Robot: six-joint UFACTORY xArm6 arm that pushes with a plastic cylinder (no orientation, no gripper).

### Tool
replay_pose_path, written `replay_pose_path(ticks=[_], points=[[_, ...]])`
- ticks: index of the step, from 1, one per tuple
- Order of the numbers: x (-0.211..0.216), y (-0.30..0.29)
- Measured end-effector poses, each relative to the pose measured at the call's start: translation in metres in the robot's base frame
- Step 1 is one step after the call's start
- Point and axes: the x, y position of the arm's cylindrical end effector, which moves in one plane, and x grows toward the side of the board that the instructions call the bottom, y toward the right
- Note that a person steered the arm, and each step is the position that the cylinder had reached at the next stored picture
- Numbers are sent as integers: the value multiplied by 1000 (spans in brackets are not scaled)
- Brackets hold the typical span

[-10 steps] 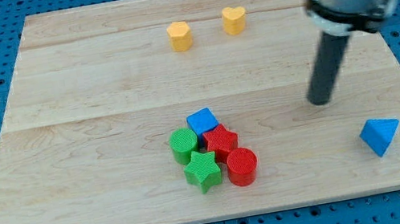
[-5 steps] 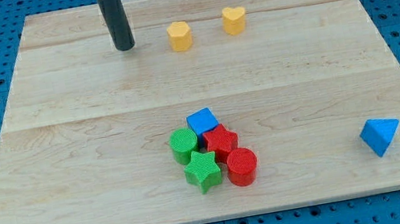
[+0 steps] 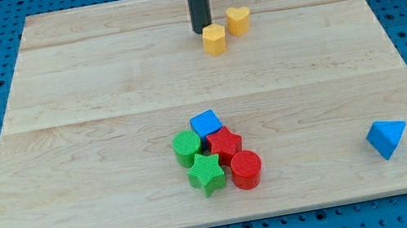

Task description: Push the yellow hexagon closer to the blue triangle

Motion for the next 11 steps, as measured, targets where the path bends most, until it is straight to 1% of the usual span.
replay_pose_path(ticks=[1,3,4,5,6,7,10,11], points=[[18,2],[68,36],[120,47],[158,53],[172,68],[190,104],[203,158],[202,155]])
